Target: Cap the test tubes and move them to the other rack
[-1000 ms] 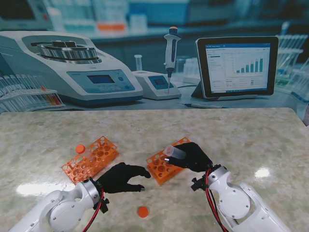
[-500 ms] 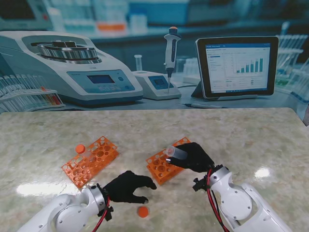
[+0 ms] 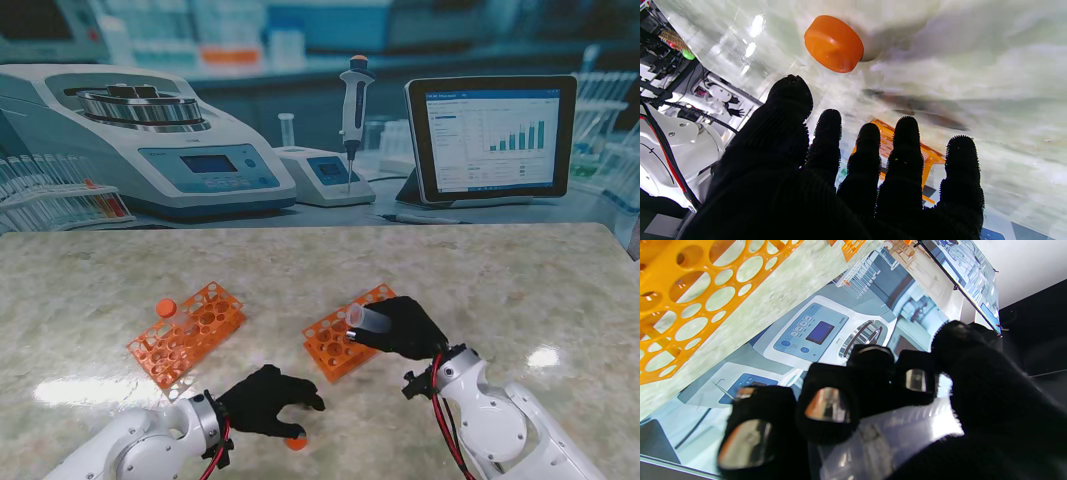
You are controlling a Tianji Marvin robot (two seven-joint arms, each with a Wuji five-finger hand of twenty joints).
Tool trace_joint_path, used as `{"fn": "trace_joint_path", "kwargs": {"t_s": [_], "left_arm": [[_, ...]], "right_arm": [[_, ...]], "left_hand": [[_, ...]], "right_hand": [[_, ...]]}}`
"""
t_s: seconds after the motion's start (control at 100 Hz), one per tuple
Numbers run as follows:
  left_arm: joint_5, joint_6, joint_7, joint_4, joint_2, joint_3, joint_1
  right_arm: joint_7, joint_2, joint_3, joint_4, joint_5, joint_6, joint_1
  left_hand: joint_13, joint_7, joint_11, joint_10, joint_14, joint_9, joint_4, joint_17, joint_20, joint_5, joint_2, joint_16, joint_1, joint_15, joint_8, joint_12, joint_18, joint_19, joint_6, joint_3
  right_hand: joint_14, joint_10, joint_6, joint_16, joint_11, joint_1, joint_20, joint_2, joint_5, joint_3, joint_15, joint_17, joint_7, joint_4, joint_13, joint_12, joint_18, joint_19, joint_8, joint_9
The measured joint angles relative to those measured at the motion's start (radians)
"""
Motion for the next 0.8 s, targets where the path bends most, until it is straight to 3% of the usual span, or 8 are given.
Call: {"fn": "trace_joint_path", "kwargs": {"t_s": [0.5,0.8], "left_arm": [[0.050,-0.016,0.014,0.013,0.005,0.024,-0.005],[0.102,-0.044,0.018,-0.020,0.006,-0.022,0.051]], "right_arm": [[-0.015,0.002,0.027,-0.061,-0.039,-0.001,-0.061],[-0.024,0.003,0.039,-0.093,-0.060,-0.006,-0.095]], "left_hand": [[-0.071,0.036,-0.002,0.000,-0.019,-0.010,-0.007,-0.038,0.000,0.000,-0.019,-0.014,-0.012,-0.050,0.012,0.000,-0.015,-0.052,-0.048,0.033],[-0.071,0.063,-0.002,0.000,-0.021,-0.010,-0.007,-0.026,0.000,0.000,-0.019,-0.016,-0.046,-0.064,0.036,0.002,-0.025,-0.053,-0.070,0.035]], "right_hand": [[0.001,0.000,0.000,0.000,0.000,0.000,0.000,0.000,0.000,0.000,0.000,0.000,0.000,0.000,0.000,0.000,0.000,0.000,0.000,0.000],[0.001,0.000,0.000,0.000,0.000,0.001,0.000,0.000,0.000,0.000,0.000,0.000,0.000,0.000,0.000,0.000,0.000,0.000,0.000,0.000]]}}
